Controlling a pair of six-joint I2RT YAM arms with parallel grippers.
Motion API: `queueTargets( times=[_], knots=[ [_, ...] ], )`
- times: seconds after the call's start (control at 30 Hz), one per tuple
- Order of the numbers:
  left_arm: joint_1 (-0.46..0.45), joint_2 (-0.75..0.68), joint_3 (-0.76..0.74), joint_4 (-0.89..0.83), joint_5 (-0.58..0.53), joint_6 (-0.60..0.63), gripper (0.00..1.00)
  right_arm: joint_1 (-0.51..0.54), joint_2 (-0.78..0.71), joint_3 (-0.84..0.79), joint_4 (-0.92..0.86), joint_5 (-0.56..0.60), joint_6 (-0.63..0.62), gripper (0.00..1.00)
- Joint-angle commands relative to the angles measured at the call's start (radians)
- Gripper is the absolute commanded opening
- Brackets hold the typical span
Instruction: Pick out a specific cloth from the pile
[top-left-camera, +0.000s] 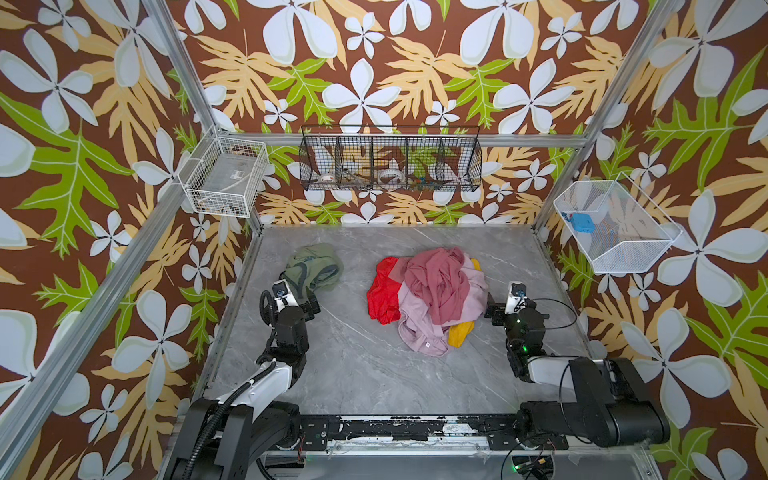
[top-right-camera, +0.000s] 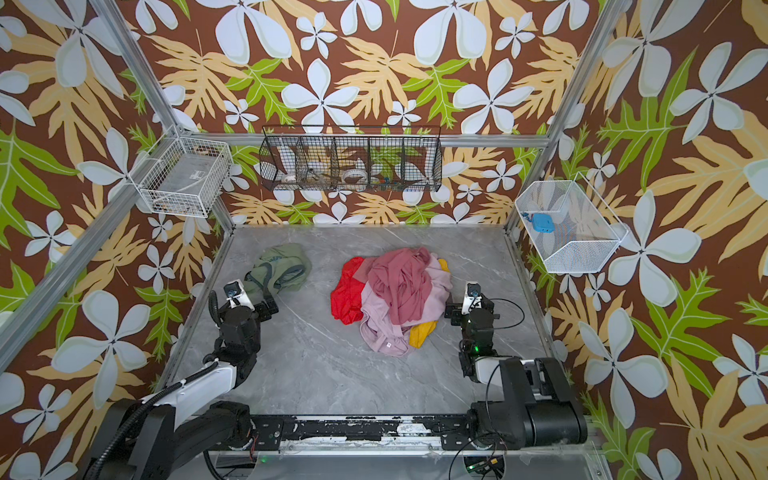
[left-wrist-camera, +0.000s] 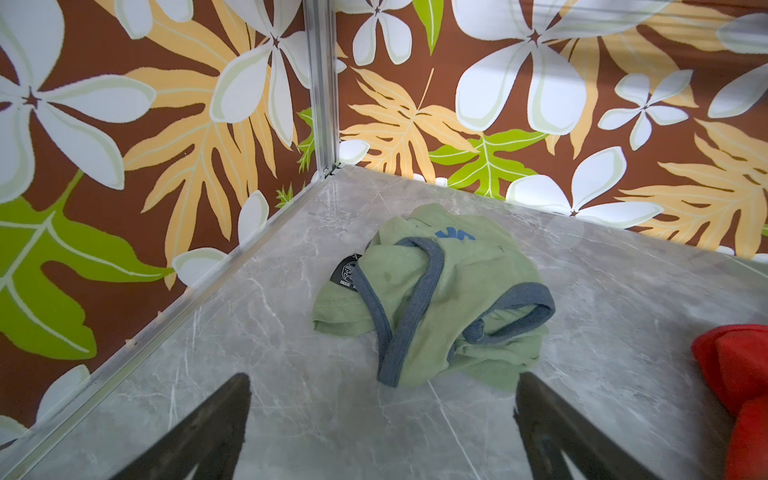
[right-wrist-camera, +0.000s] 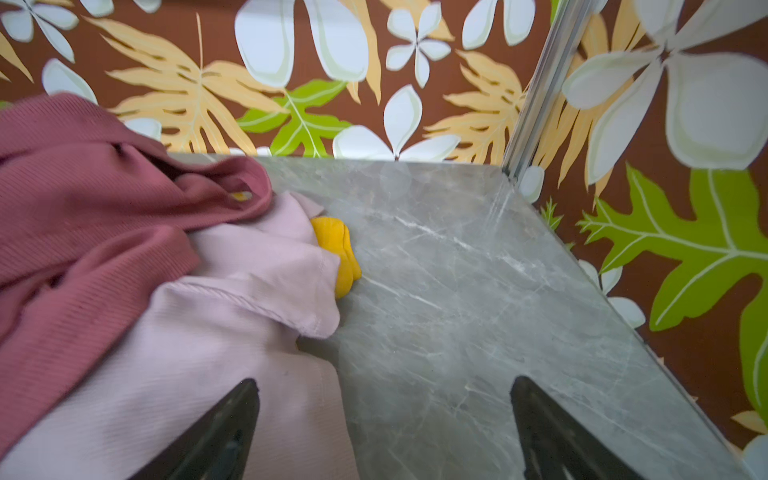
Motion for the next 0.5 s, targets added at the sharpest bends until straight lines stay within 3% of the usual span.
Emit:
queueTargets(
  times=[0.0,0.2,0.27,0.33,0.37,0.47],
  knots=[
    [0.016,0.041,-0.067,0.312,0.033,0.032,1.0,-0.001,0.033,0.017,0.07,-0.02,0.007,1.0],
    [0.055,0.281,-0.089,0.562,0.12,0.033,1.0,-0.001,0.032,0.024,0.056,-0.022,0.006,1.0],
    [0.055,0.232,-0.046,0.393,0.168,0.027,1.0,-0.001,0.034,0.024,0.057,-0.022,0.006,1.0],
    [0.055,0.271,-0.067,0.504,0.168,0.049,1.0,-0.002,0.035,0.024,0.058,-0.022,0.006,0.99],
    [0.055,0.242,-0.049,0.415,0.173,0.034,1.0,-0.002,0.035,0.024,0.057,-0.022,0.006,1.0],
    [0.053,0.258,-0.056,0.46,0.172,0.047,1.0,-0.002,0.035,0.024,0.059,-0.02,0.006,1.0]
  ],
)
